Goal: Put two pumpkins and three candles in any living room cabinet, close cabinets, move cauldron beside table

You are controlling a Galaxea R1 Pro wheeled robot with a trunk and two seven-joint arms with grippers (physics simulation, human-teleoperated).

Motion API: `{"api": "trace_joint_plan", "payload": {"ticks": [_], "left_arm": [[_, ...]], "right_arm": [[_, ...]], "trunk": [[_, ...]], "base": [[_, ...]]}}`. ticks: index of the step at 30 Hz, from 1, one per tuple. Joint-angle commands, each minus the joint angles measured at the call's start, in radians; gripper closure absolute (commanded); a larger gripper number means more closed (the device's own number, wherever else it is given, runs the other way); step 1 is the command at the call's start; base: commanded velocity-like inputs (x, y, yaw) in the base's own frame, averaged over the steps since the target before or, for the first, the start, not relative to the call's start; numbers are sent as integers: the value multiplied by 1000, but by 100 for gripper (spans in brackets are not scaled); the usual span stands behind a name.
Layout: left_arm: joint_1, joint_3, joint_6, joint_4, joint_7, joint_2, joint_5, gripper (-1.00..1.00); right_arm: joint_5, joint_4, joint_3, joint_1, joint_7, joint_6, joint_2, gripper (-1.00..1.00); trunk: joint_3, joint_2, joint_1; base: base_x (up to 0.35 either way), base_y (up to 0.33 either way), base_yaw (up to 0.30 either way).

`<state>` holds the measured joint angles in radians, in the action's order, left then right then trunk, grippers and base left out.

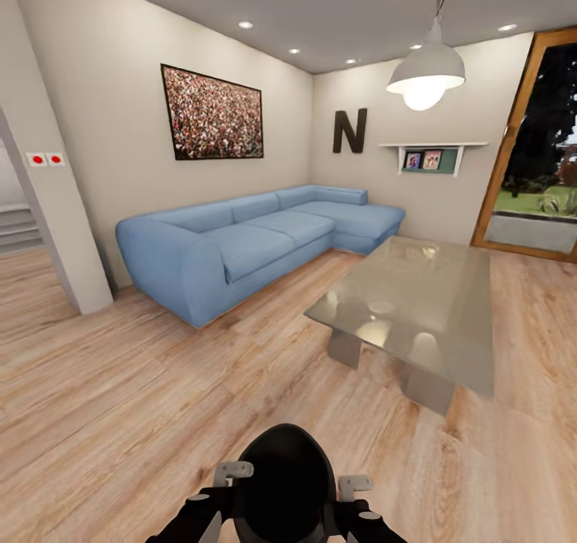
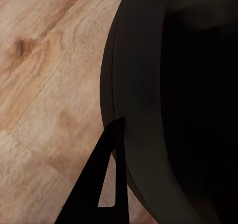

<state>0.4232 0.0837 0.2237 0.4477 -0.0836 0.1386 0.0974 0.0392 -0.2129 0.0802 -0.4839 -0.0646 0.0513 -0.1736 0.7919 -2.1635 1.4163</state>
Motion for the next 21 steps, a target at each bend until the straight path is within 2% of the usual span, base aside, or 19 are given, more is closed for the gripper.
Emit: {"api": "trace_joint_plan", "payload": {"ticks": [1,21], "left_arm": [[0,8,-1,5,-8,-1,-3,100],[0,8,-1,5,-8,-1,-3,100]], "right_arm": [[18,0,-3,-1,4,5,-1,100],[18,0,-2,-1,5,5,-1,100]], "trunk": [[0,-1,0],[-13,-1,0]], "base": [[0,190,-266],[0,207,-266]]}}
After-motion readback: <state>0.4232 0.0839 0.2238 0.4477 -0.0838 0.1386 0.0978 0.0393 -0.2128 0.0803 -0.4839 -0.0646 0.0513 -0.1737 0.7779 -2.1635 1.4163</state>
